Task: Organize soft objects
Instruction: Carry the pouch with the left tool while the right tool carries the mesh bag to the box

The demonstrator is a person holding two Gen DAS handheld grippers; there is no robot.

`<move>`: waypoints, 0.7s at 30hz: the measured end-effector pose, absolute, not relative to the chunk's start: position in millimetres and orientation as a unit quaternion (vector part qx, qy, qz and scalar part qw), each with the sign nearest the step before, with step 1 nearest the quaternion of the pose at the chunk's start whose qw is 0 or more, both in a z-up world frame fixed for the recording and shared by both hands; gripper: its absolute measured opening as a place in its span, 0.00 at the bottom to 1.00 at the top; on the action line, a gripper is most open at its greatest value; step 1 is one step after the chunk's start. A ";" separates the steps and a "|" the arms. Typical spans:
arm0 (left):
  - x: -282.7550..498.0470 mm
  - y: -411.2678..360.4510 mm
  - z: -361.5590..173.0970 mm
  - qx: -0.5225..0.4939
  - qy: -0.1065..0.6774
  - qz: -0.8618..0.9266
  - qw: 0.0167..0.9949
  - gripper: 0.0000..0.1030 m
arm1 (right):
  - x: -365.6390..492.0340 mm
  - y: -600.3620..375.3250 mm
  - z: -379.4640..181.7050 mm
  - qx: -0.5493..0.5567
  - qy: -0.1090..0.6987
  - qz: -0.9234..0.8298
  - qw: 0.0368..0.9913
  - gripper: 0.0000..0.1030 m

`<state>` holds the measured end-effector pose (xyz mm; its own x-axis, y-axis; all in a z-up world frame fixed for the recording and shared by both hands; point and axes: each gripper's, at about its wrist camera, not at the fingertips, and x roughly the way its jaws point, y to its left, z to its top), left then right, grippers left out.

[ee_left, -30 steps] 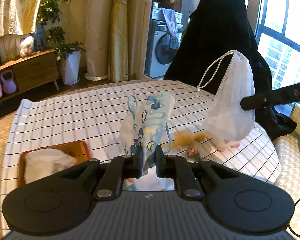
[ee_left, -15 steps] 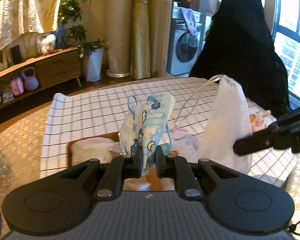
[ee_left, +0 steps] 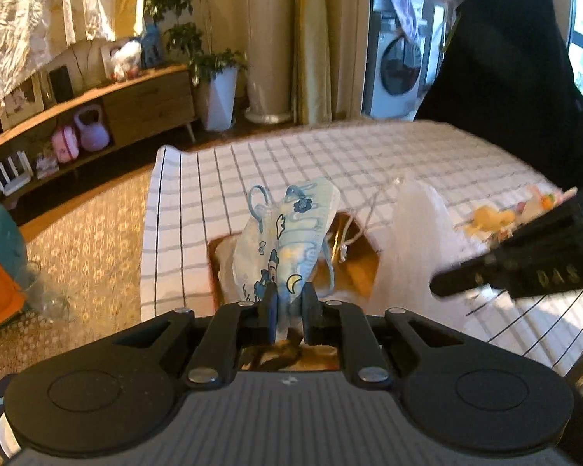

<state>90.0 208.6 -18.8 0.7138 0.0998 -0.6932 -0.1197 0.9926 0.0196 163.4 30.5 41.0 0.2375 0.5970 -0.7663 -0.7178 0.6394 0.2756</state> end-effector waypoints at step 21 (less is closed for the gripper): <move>125.7 216.7 -89.4 -0.022 0.447 0.045 0.893 0.12 | 208.7 91.0 -30.9 -0.136 0.510 0.382 0.759 0.02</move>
